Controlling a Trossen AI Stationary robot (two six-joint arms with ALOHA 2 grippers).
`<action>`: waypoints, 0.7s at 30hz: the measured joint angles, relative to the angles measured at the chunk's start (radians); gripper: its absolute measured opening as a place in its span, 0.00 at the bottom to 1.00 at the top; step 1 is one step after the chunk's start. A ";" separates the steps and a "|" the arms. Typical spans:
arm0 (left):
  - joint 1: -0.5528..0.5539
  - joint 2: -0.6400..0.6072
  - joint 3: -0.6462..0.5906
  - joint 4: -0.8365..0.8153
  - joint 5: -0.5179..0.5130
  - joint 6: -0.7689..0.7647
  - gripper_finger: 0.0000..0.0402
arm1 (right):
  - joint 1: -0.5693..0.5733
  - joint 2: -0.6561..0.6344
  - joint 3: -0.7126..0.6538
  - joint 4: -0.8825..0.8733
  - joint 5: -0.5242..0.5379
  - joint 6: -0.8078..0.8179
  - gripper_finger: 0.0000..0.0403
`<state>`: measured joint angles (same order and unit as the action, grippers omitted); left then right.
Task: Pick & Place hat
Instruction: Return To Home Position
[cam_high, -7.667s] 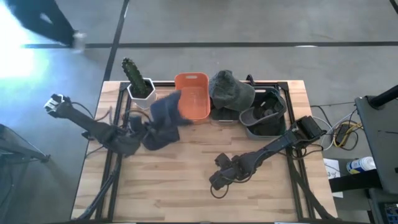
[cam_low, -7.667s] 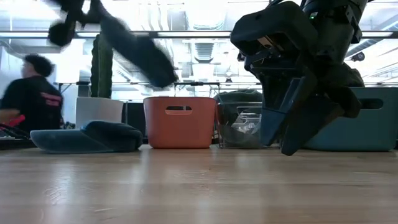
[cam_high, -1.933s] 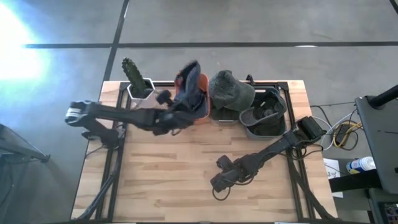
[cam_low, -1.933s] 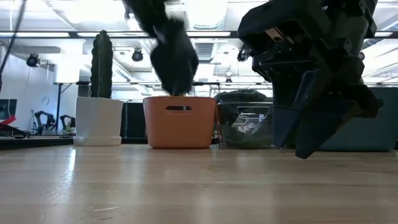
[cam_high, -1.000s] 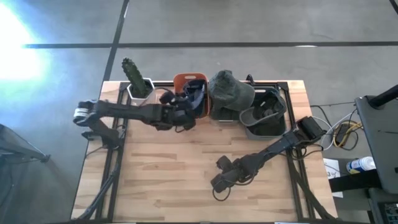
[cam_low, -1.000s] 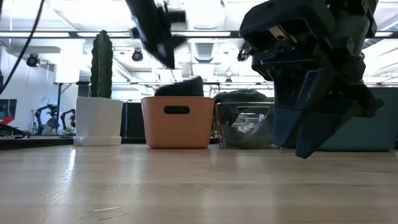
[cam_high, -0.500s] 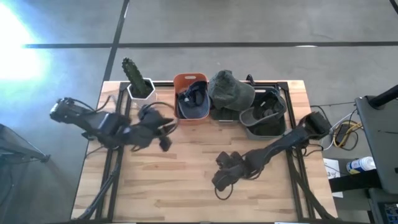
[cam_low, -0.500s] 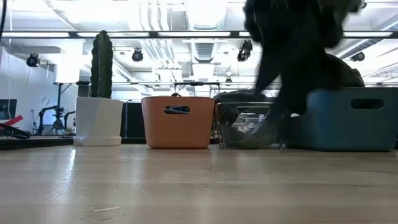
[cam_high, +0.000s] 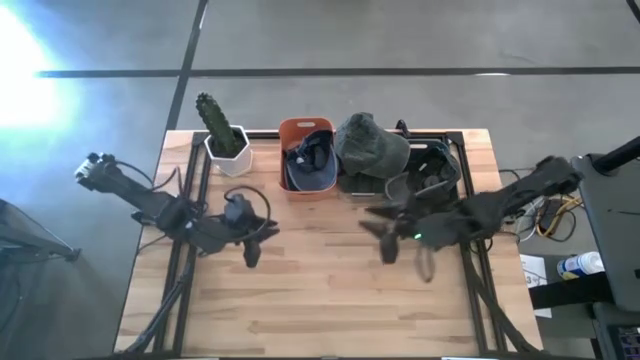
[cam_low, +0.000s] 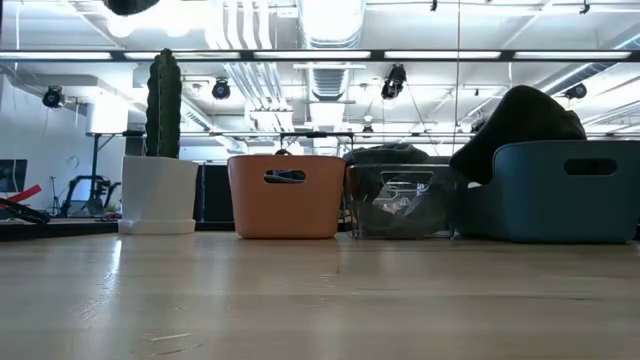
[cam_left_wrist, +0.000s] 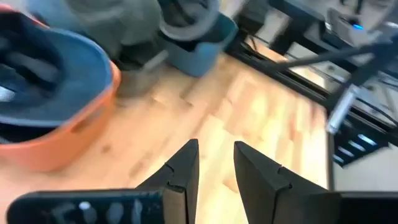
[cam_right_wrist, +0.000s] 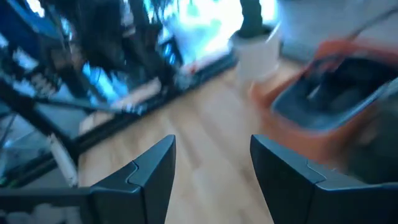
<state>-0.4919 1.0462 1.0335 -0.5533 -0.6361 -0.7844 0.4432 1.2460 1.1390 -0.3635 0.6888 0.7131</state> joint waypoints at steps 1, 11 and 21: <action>0.000 -0.007 -0.036 0.040 0.017 0.007 0.23 | 0.005 -0.032 -0.003 -0.007 0.032 -0.022 0.50; -0.006 -0.140 -0.243 0.140 0.145 -0.163 0.23 | 0.019 -0.339 -0.085 -0.139 0.069 0.120 0.50; 0.008 -0.302 -0.670 1.101 0.388 0.231 0.23 | 0.014 -0.494 -0.400 0.407 -0.288 -0.174 0.50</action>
<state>-0.4840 0.7444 0.3633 0.5482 -0.2486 -0.5532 0.4572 0.7517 0.7393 0.0432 0.4012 0.5388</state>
